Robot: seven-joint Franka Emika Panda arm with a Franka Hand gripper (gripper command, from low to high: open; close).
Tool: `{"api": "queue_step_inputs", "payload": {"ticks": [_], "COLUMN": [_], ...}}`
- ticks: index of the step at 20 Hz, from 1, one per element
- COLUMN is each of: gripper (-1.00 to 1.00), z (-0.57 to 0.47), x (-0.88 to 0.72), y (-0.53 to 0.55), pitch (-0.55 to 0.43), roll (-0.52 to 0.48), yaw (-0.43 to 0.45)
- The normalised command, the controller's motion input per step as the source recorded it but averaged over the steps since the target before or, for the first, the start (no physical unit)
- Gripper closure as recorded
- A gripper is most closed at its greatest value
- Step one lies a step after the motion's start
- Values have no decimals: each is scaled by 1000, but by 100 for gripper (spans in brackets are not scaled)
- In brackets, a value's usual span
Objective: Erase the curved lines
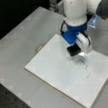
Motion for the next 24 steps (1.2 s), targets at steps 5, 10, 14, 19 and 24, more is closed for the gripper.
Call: {"api": "queue_step_inputs", "payload": {"ticks": [5, 10, 14, 19, 24], "gripper": [100, 100, 100, 100, 100], "z": [-171, -155, -105, -99, -143], "x": [-83, -47, -76, -95, -159], "y": [135, 152, 104, 60, 7], "pitch": [-138, -120, -86, -97, -118], "roll": [-37, -18, -13, -5, 28], "yaw": [-33, -49, -61, -51, -12]}}
